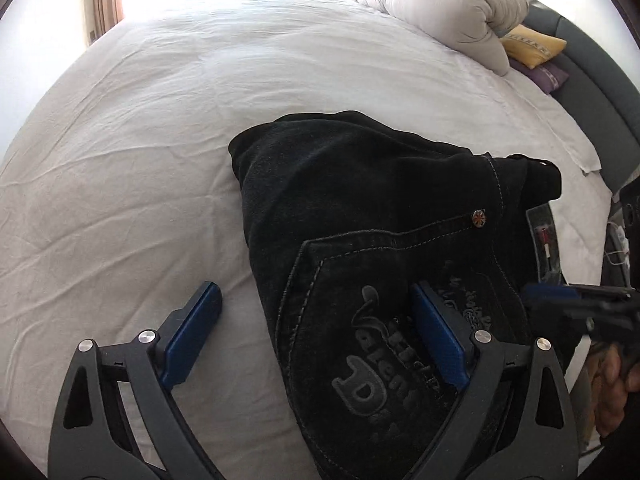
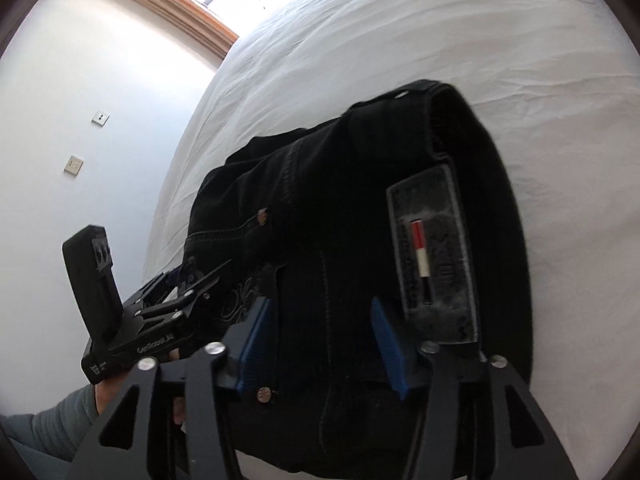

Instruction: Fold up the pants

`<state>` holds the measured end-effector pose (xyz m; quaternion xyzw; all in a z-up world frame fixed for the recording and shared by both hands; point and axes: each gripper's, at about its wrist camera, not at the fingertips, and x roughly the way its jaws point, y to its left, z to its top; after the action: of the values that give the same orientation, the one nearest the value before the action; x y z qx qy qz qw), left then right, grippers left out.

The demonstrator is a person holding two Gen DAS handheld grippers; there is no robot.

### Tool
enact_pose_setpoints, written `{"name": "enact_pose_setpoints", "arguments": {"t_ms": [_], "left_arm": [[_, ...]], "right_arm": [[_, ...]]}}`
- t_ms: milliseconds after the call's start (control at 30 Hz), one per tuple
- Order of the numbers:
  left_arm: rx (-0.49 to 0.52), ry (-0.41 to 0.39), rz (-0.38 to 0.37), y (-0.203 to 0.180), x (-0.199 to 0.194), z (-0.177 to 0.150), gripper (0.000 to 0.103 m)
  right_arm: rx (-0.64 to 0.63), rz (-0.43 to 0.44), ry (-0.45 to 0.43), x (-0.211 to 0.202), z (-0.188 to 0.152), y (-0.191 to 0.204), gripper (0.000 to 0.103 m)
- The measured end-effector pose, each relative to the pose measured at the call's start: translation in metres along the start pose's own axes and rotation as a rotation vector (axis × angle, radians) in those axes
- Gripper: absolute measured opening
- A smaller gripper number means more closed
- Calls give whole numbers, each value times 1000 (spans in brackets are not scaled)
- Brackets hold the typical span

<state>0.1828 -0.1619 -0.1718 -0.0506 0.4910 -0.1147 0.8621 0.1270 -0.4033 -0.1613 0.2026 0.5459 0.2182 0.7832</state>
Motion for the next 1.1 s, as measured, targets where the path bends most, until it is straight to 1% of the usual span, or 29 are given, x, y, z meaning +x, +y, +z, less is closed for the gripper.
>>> {"name": "enact_pose_setpoints", "arguments": {"t_ms": [67, 100, 167, 200, 233, 267, 300, 333, 367, 400, 433, 467, 500, 533, 567, 600, 633, 667, 700, 767, 833, 867, 900, 933, 967, 1000, 1033, 1067, 1100], "left_arm": [[-5, -10, 2, 6, -6, -4, 96], [-10, -15, 6, 9, -10, -5, 96], [-27, -24, 7, 12, -23, -2, 93], [-26, -46, 19, 11, -34, 3, 93], [-18, -82, 14, 9, -45, 8, 93], [-13, -127, -19, 8, -58, 15, 93], [-15, -154, -77, 7, -67, 24, 93], [-15, -174, -154, 4, -71, 34, 93], [-6, -175, -241, -1, -70, 47, 93], [3, -157, -296, -3, -63, 54, 93], [8, -116, -349, -4, -50, 62, 93], [-7, -52, -389, -1, -31, 67, 93], [-35, 27, -431, 4, -9, 68, 93], [-59, 91, -464, 13, 11, 65, 90], [-65, 91, -470, 22, 23, 62, 80], [-59, 81, -480, 28, 28, 61, 78], [-66, 82, -497, 32, 33, 63, 76], [-72, 80, -503, 34, 34, 64, 74], [-67, 81, -501, 38, 37, 68, 72], [-52, 80, -482, 37, 34, 68, 64], [-64, 61, -494, 36, 18, 67, 64], [-72, 40, -535, 38, 0, 64, 64], [-85, 28, -593, 40, -12, 59, 64], [-91, 31, -636, 40, -20, 53, 65], [-76, 43, -635, 38, -23, 44, 65], [-62, 58, -616, 37, -20, 37, 65], [-79, 78, -611, 39, -12, 28, 64], [-146, 79, -647, 50, -7, 19, 64], [-212, 63, -692, 60, -6, 13, 64]], "right_arm": [[-57, -29, 19, 3, -1, 18, 68], [-63, -13, 7, 0, 0, 23, 68], [-50, 57, -39, -10, 5, 23, 68], [-48, 76, -55, -14, 7, 21, 68], [-42, 85, -59, -16, 10, 16, 68], [-29, 96, -51, -15, 13, 9, 68], [-16, 118, -40, -15, 14, 0, 68], [4, 147, -21, -9, 16, -11, 68], [25, 169, -6, -6, 16, -21, 66], [52, 187, 1, 0, 19, -32, 58], [91, 204, 1, 3, 20, -43, 48], [115, 216, -3, 4, 22, -50, 42], [141, 226, -1, 5, 23, -55, 35], [159, 229, 4, 6, 21, -59, 28], [162, 224, 7, 4, 18, -62, 24], [157, 216, 7, 4, 16, -63, 17], [156, 204, 4, 6, 17, -64, 5], [164, 193, 3, 10, 19, -66, 0], [182, 198, -1, 11, 17, -72, 0], [211, 229, -12, 15, 15, -76, 0], [198, 216, -16, 11, 13, -74, 0], [179, 204, -19, 8, 12, -70, 0], [166, 202, -20, 5, 11, -69, 0], [159, 205, -20, 5, 10, -69, 0], [163, 210, -23, 5, 9, -70, 0], [174, 217, -23, 6, 8, -72, 0], [185, 223, -21, 8, 8, -74, 0], [185, 220, -17, 11, 10, -74, 0], [177, 211, -13, 11, 11, -73, 0]]}}
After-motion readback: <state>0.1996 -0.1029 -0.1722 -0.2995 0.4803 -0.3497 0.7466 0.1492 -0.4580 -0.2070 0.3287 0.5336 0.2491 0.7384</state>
